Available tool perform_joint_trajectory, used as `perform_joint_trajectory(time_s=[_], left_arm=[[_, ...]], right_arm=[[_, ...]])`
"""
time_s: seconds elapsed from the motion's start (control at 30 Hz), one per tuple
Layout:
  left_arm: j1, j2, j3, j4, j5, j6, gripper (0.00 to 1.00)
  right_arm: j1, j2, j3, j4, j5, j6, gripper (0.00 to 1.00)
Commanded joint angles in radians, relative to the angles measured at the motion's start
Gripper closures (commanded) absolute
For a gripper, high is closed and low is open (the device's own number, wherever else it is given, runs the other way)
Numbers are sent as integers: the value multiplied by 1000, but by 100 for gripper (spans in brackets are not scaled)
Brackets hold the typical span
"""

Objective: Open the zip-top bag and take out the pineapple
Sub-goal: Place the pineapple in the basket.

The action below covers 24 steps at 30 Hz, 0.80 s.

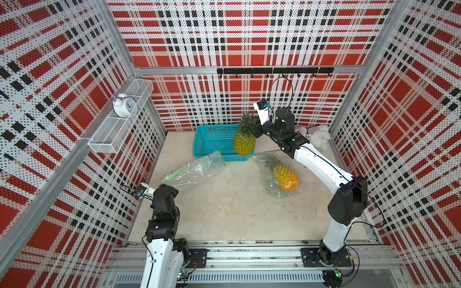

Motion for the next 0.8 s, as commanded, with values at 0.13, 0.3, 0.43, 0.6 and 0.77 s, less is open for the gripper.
perform_joint_trajectory(time_s=[0.13,0.3,0.43,0.6,0.77], left_arm=[[15,-24,34,-33,-35,18,100],[15,-33,32,-36,-36,17,100],[17,-41,31,-37,-36,21,100],[15,-45,27,-30,-26,24,100],[14,-47,25,-24,-17,27,100]], right_arm=[[-9,78,137,199,41,35,100],[-12,158,199,183,73,33,100],[-12,222,267,147,91,34,100],[-11,284,317,125,119,36,100],[-12,334,347,96,124,41,100]])
